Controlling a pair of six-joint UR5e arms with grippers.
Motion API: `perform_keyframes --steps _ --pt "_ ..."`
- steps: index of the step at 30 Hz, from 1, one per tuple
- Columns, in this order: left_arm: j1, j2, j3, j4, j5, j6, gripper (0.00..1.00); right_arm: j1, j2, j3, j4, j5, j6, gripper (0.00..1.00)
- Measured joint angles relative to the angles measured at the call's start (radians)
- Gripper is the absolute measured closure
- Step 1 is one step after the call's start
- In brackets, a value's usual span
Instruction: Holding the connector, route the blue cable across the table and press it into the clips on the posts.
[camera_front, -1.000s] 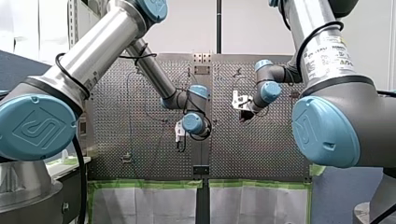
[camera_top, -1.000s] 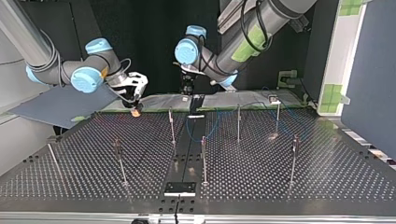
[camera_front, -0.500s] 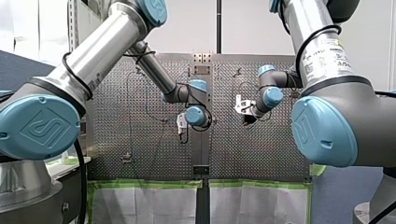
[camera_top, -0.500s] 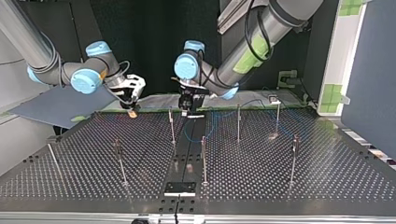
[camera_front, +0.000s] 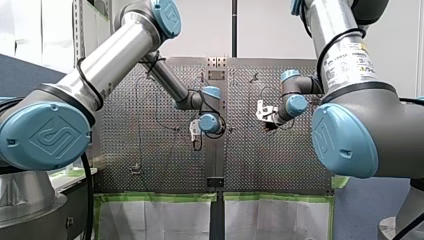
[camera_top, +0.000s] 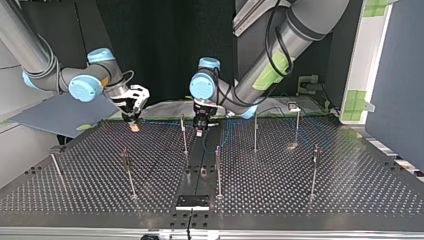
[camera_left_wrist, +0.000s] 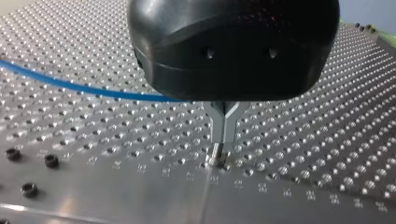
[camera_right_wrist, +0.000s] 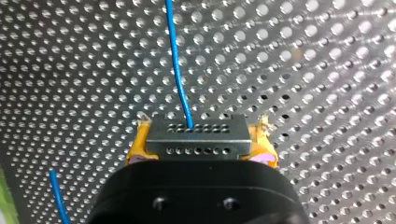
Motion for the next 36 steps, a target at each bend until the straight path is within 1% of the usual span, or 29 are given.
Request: perform_keyframes --steps 7,8,9,10,11,12,13,14,15,16,26,32,36 --pt "0.028 0.0 0.005 -0.022 0.012 0.002 1.0 -0.008 0.004 -0.019 -0.003 -0.005 0.001 1.0" --pt "0.03 0.0 0.006 -0.029 0.012 0.003 0.94 -0.009 0.005 -0.02 -0.003 -0.005 0.001 1.0" --pt "0.031 0.0 0.006 -0.035 0.011 0.005 0.94 -0.01 0.006 -0.021 -0.003 -0.006 0.001 1.0" --pt "0.032 0.0 0.005 -0.043 0.01 0.009 0.76 -0.011 0.006 -0.023 -0.003 -0.006 0.001 1.0" --pt "0.032 0.0 0.006 -0.049 0.009 0.011 0.61 -0.013 0.007 -0.023 -0.003 -0.006 0.001 1.0" --pt "0.032 0.0 0.006 -0.055 0.006 0.012 0.61 -0.015 0.007 -0.024 -0.003 -0.008 0.001 1.0" --pt "0.03 0.0 0.006 -0.063 0.001 0.015 0.44 -0.016 0.007 -0.024 -0.003 -0.009 0.001 1.0" --pt "0.029 0.0 0.006 -0.068 -0.003 0.017 0.11 -0.017 0.007 -0.025 -0.003 -0.009 0.001 1.0" --pt "0.027 0.001 0.006 -0.073 -0.008 0.02 0.11 -0.018 0.007 -0.025 -0.003 -0.01 0.001 1.0" --pt "0.025 0.001 0.006 -0.08 -0.012 0.023 0.0 -0.019 0.007 -0.025 -0.003 -0.011 0.001 1.0" --pt "0.007 0.003 0.006 -0.166 -0.028 0.036 0.0 -0.02 0.008 -0.025 -0.003 -0.016 0.001 1.0" --pt "-0.014 0.003 0.005 -0.224 -0.048 0.037 0.0 -0.026 0.009 -0.025 -0.003 -0.017 0.001 1.0" --pt "-0.025 0.01 0.005 -0.245 -0.059 0.033 0.0 -0.031 0.01 -0.025 -0.003 -0.017 0.001 1.0"
